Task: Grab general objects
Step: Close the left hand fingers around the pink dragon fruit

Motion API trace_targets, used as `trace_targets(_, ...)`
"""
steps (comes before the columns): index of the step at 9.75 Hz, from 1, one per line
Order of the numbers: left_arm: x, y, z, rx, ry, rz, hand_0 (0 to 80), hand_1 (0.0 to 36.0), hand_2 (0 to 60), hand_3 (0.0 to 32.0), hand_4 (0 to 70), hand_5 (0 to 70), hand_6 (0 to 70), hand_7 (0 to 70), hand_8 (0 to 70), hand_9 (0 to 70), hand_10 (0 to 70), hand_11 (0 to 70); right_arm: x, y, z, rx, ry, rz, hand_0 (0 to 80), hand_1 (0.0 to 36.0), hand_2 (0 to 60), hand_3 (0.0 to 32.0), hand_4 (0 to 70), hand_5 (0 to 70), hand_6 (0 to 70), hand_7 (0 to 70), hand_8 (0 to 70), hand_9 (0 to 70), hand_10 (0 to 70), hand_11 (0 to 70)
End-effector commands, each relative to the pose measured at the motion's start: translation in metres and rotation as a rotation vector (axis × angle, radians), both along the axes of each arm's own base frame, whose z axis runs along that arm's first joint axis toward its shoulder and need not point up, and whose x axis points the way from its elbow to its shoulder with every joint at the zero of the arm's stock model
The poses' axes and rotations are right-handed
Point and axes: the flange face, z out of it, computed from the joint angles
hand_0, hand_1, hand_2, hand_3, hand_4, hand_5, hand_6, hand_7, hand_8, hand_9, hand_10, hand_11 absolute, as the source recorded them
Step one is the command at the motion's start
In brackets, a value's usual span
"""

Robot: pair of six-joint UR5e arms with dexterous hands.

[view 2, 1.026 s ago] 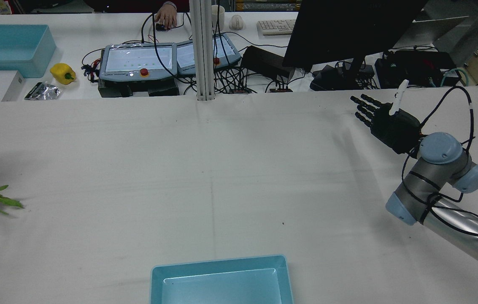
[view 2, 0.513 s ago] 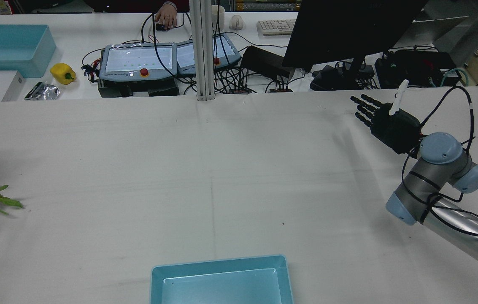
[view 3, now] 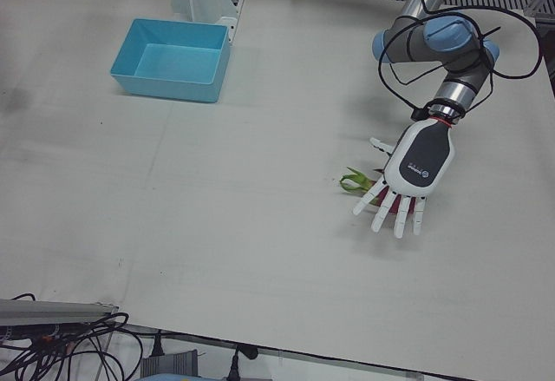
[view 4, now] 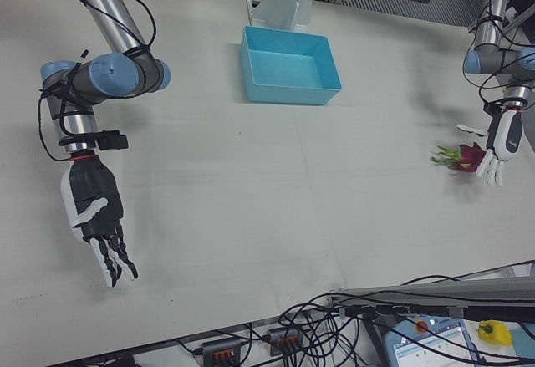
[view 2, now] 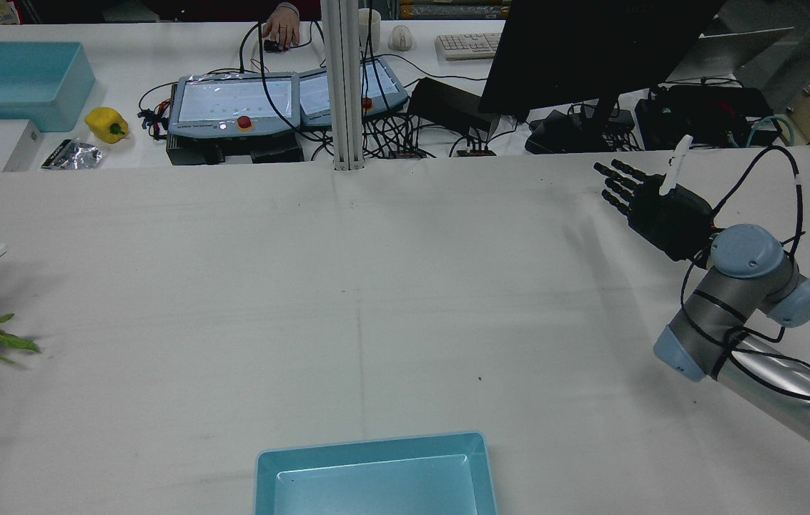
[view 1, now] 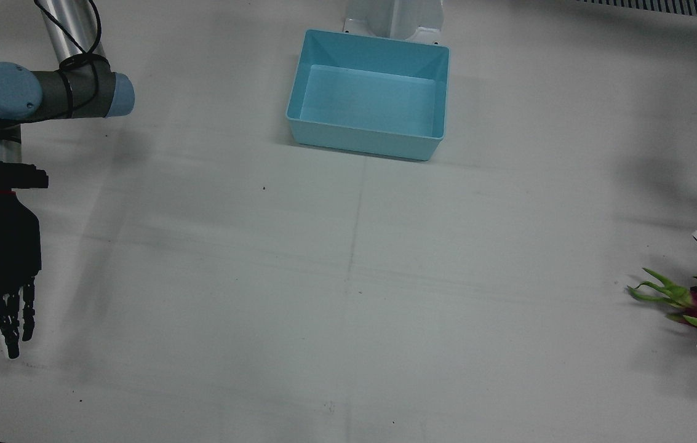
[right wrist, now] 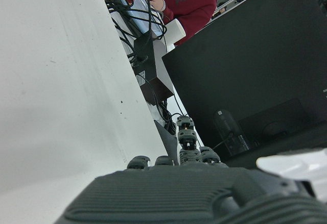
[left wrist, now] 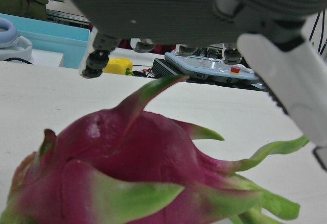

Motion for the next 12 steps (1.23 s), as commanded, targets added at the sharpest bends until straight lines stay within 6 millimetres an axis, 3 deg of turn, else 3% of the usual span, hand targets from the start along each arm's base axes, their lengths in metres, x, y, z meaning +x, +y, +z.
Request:
trace_targets(1,0.005,-0.007,0.023,-0.028,-0.009,0.0,42.3,0.0,0.0,26.4,0.0,0.0,0.0,0.0,0.0,0.0,0.0,0.0,0.0,0.0,0.0,0.0,0.0,0.0,0.0,0.0,0.0,0.0,0.0,0.0,0.0,0.0,0.0,0.0,0.0,0.0)
trace_targets(2,0.004,-0.006,0.032,-0.043,-0.014,0.001,43.5,0.0,0.0,26.2,0.0,0.0,0.0,0.0,0.0,0.0,0.0,0.0,0.0,0.0,0.0,0.0,0.0,0.0,0.0,0.0,0.0,0.0,0.0,0.0,0.0,0.0,0.0,0.0,0.0,0.0)
trace_targets(6,0.004,-0.005,0.035,-0.046,-0.023,0.002,44.1,0.0,0.0,26.6,0.0,0.0,0.0,0.0,0.0,0.0,0.0,0.0,0.0,0.0,0.0,0.0,0.0,0.0,0.0,0.0,0.0,0.0,0.0,0.0,0.0,0.0,0.0,0.0,0.0,0.0)
trace_targets(7,0.004,-0.005,0.036,-0.047,-0.025,0.002,44.6,2.4,0.0,27.0,0.0,0.0,0.0,0.0,0.0,0.0,0.0,0.0,0.0,0.0,0.0,0.0,0.0,0.0,0.0,0.0,0.0,0.0,0.0,0.0,0.0,0.0,0.0,0.0,0.0,0.0)
trace_targets(8,0.003,-0.004,0.036,-0.043,-0.023,0.002,45.5,11.7,9.6,30.4,0.0,0.0,0.0,0.0,0.0,0.0,0.0,0.0,0.0,0.0,0.0,0.0,0.0,0.0,0.0,0.0,0.0,0.0,0.0,0.0,0.0,0.0,0.0,0.0,0.0,0.0)
trace_targets(9,0.003,-0.003,0.037,-0.042,-0.024,0.002,46.0,17.8,31.6,32.0,0.0,0.0,0.0,0.0,0.0,0.0,1.2,3.6,0.0,0.0,0.0,0.0,0.0,0.0,0.0,0.0,0.0,0.0,0.0,0.0,0.0,0.0,0.0,0.0,0.0,0.0)
trace_targets(10,0.003,-0.003,0.037,-0.039,-0.023,0.002,45.5,22.3,53.2,22.0,0.0,2.5,0.0,5.5,0.0,0.0,4.6,9.0,0.0,0.0,0.0,0.0,0.0,0.0,0.0,0.0,0.0,0.0,0.0,0.0,0.0,0.0,0.0,0.0,0.0,0.0)
trace_targets(11,0.003,-0.003,0.039,-0.036,-0.023,0.002,45.5,24.7,60.0,9.0,0.0,12.8,0.0,15.1,0.0,1.6,7.2,12.9,0.0,0.0,0.0,0.0,0.0,0.0,0.0,0.0,0.0,0.0,0.0,0.0,0.0,0.0,0.0,0.0,0.0,0.0)
trace_targets(12,0.003,-0.003,0.039,-0.035,-0.021,0.0,42.0,30.1,60.0,0.0,9.3,24.7,2.8,30.8,0.0,4.7,14.1,22.8,0.0,0.0,0.0,0.0,0.0,0.0,0.0,0.0,0.0,0.0,0.0,0.0,0.0,0.0,0.0,0.0,0.0,0.0)
